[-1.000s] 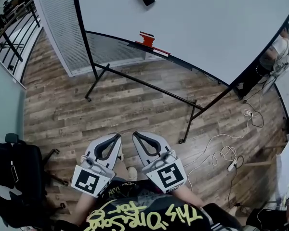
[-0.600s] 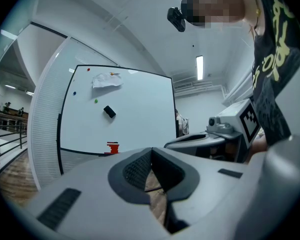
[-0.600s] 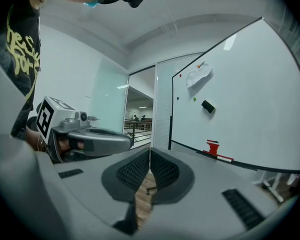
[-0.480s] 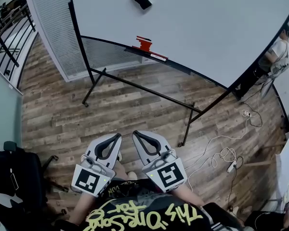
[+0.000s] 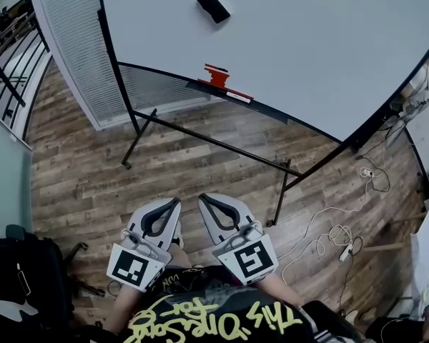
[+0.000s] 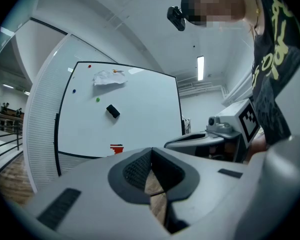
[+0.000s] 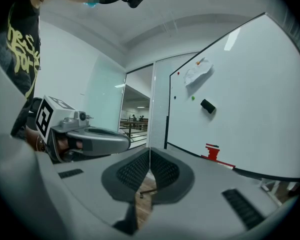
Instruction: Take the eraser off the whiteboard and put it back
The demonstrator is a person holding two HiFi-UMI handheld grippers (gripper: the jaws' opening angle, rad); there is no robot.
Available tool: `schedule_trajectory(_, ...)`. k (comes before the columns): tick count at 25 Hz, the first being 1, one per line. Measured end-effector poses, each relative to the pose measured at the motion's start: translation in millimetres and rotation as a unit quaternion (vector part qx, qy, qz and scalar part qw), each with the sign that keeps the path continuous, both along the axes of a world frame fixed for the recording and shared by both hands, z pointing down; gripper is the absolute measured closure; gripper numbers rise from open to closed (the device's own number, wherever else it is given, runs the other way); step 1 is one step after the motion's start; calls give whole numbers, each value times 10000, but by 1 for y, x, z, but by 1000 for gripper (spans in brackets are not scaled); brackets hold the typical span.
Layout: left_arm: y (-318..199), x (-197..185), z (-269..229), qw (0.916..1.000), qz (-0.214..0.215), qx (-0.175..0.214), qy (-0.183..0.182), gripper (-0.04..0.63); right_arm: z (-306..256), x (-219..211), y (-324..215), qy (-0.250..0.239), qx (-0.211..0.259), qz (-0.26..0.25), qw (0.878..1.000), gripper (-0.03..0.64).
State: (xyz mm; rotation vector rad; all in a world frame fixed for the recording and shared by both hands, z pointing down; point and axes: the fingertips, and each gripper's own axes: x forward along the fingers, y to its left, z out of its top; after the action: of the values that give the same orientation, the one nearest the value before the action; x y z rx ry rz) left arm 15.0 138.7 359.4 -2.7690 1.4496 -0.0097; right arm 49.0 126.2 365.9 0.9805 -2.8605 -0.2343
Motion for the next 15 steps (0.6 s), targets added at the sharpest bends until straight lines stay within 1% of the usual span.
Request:
schedule_trajectory(6, -33, -11, -3, 10000, 91, -5, 0, 588, 1, -9, -32, 92, -6, 103, 9999, 607)
schedule_trajectory(13, -71, -26, -5, 9997, 247, -62, -9, 588, -6, -22, -69, 11, -12, 298, 9996, 607)
schedule_trajectory(15, -85, -30, -6, 9995, 295, -69, -15, 588, -5, -26, -83, 58, -44, 339, 9994, 607)
